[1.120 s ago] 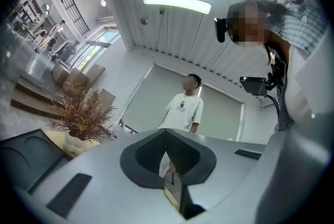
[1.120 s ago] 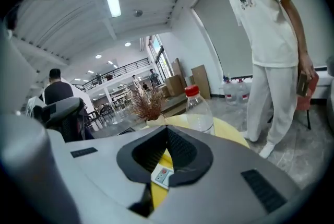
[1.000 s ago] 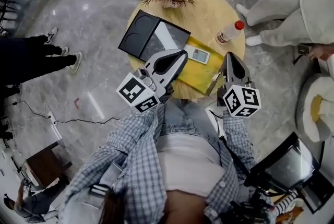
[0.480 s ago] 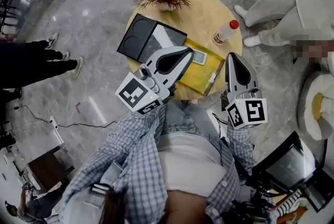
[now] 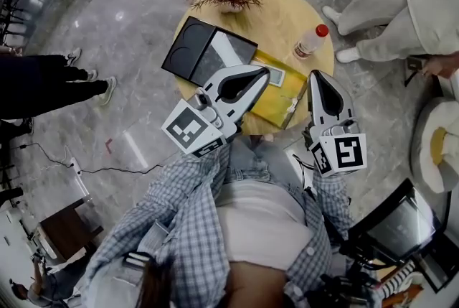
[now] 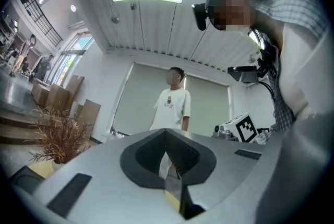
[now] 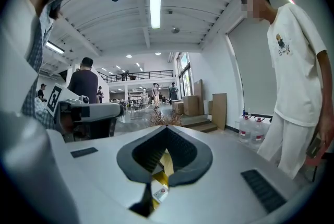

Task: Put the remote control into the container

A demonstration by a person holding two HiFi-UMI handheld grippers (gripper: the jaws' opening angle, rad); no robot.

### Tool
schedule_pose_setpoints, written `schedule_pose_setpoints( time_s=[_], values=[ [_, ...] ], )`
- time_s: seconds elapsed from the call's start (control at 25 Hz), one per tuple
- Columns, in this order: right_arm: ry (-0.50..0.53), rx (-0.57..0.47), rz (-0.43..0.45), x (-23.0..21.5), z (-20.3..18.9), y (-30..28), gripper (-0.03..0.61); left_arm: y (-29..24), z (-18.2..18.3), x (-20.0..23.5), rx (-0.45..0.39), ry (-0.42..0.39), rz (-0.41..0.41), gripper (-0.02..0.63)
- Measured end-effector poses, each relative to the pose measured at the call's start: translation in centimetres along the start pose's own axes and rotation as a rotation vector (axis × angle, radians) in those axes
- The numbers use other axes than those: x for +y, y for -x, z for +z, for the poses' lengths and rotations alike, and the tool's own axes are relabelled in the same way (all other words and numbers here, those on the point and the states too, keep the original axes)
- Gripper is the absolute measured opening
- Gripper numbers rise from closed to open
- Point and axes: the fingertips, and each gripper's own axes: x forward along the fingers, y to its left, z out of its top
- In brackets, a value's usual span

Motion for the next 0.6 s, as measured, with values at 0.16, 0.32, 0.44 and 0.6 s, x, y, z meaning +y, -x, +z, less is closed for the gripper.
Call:
schedule_pose_setpoints(
  time_s=[0.16,0.32,0.44,0.6],
  values=[
    [-0.007,0.005,-0.002,-0.17,-0.15,0.14,0.006,-0.04,-0.2,-0.21,0.006,0.003,-0.001,0.008],
    [-0.002,0.006,-0.009,-0.43,0.05,0.28,0.006,-0.2,-0.08,-0.32,0.001,-0.002,0.0,0.008],
    [0.0,0.006,-0.012,-0.56,0.17,0.25,0.006,-0.32,0.07,-0.39,0.0,-0.003,-0.004,0.008],
    [-0.003,0.011,-0.011,-0.24,-0.12,0.09,0.006,-0.05,-0.11,-0.2,0.001,-0.004,-0.002,0.008]
  ],
)
